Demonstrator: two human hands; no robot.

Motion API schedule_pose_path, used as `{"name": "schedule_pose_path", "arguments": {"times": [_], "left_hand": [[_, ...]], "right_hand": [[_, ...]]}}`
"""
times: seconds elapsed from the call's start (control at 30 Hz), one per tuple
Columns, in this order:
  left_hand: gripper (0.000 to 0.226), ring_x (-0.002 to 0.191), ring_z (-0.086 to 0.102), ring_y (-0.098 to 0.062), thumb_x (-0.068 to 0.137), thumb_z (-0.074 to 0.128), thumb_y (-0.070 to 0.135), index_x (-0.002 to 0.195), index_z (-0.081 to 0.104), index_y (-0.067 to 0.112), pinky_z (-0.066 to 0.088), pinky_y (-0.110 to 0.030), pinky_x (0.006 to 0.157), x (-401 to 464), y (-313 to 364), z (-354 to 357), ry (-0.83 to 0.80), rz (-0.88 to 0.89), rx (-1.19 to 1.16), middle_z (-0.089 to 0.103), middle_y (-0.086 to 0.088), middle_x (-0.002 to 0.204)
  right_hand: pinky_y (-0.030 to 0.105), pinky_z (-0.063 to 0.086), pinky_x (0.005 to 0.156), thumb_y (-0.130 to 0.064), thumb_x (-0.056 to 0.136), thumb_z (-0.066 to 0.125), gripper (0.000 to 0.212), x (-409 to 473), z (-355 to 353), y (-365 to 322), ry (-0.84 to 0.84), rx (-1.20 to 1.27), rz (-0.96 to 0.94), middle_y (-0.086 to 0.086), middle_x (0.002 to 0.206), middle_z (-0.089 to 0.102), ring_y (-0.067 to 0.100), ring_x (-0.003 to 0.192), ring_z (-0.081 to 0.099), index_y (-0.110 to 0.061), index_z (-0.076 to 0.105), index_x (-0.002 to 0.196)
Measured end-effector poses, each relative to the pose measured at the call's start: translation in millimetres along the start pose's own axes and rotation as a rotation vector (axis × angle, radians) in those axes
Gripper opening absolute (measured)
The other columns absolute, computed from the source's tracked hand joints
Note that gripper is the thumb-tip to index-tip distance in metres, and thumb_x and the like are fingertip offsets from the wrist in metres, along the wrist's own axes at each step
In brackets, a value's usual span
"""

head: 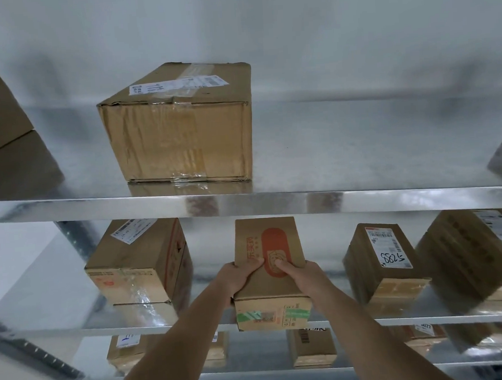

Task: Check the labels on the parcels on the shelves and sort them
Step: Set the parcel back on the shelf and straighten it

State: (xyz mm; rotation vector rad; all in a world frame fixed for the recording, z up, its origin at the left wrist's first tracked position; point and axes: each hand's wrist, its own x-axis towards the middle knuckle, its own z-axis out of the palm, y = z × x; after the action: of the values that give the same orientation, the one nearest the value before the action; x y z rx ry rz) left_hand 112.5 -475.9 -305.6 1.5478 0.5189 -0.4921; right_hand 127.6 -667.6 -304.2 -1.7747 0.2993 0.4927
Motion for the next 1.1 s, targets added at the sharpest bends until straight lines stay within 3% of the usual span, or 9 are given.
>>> {"name": "schedule_pose_path", "arguments": {"times": [0.1, 0.23, 0.43, 0.73, 0.83, 0.93, 1.1], "left_hand": [[0.061, 0.089, 0.077, -0.030, 0.072, 0.086, 0.056, 0.113, 0.073, 0.013, 0.060, -0.049, 0.091, 2, -1, -1, 0.026, 0.006, 0.012, 0.080, -0.009, 0.095], [0.067, 0.089, 0.077, -0.030, 0.062, 0.088, 0.058, 0.111, 0.072, 0.014, 0.061, -0.050, 0.090, 7, -4, -1, 0.028, 0.011, -0.008, 0.080, -0.009, 0.096], [0.046, 0.086, 0.077, -0.029, 0.080, 0.083, 0.044, 0.111, 0.072, 0.011, 0.063, -0.037, 0.074, 6, -4, -1, 0.045, 0.038, -0.046, 0.079, -0.009, 0.096], [0.042, 0.089, 0.076, -0.031, 0.085, 0.081, 0.036, 0.115, 0.068, 0.009, 0.061, -0.036, 0.070, 11, -3, -1, 0.031, 0.021, -0.099, 0.078, -0.013, 0.101], [0.043, 0.089, 0.076, -0.031, 0.085, 0.081, 0.036, 0.115, 0.068, 0.009, 0.063, -0.038, 0.073, 14, -4, -1, 0.035, 0.022, -0.087, 0.078, -0.013, 0.101], [0.047, 0.092, 0.076, -0.033, 0.082, 0.083, 0.036, 0.117, 0.069, 0.008, 0.061, -0.048, 0.088, 18, -7, -3, 0.025, 0.019, -0.094, 0.078, -0.013, 0.101], [0.049, 0.091, 0.077, -0.031, 0.083, 0.081, 0.045, 0.117, 0.069, 0.012, 0.061, -0.048, 0.090, 19, -9, -3, 0.016, 0.041, -0.061, 0.079, -0.010, 0.099]], "right_hand": [[0.039, 0.060, 0.090, -0.045, 0.082, 0.081, 0.042, 1, 0, 2, -0.005, 0.022, -0.019, 0.001, 0.099, 0.078, 0.020, 0.091, 0.075, -0.018, 0.073, 0.113], [0.040, 0.059, 0.093, -0.047, 0.082, 0.081, 0.044, 2, 1, 4, -0.015, 0.032, -0.051, -0.001, 0.101, 0.078, 0.019, 0.094, 0.075, -0.019, 0.073, 0.115], [0.038, 0.059, 0.090, -0.042, 0.086, 0.078, 0.037, 0, 1, 3, -0.024, 0.056, -0.072, -0.001, 0.100, 0.078, 0.018, 0.094, 0.074, -0.020, 0.071, 0.114], [0.043, 0.058, 0.094, -0.036, 0.089, 0.077, 0.039, 1, 1, -1, -0.017, 0.068, -0.027, 0.003, 0.109, 0.075, 0.022, 0.099, 0.072, -0.017, 0.069, 0.123], [0.046, 0.057, 0.096, -0.035, 0.088, 0.078, 0.041, 4, 2, -1, -0.014, 0.071, -0.015, 0.004, 0.109, 0.076, 0.023, 0.101, 0.072, -0.015, 0.069, 0.124], [0.046, 0.058, 0.096, -0.035, 0.088, 0.078, 0.042, 5, 2, -1, -0.014, 0.064, -0.015, 0.004, 0.109, 0.076, 0.023, 0.100, 0.072, -0.015, 0.069, 0.124], [0.032, 0.059, 0.081, -0.044, 0.089, 0.074, 0.040, -3, 1, -1, -0.014, 0.002, -0.072, 0.000, 0.107, 0.076, 0.019, 0.097, 0.072, -0.019, 0.069, 0.120]]}}
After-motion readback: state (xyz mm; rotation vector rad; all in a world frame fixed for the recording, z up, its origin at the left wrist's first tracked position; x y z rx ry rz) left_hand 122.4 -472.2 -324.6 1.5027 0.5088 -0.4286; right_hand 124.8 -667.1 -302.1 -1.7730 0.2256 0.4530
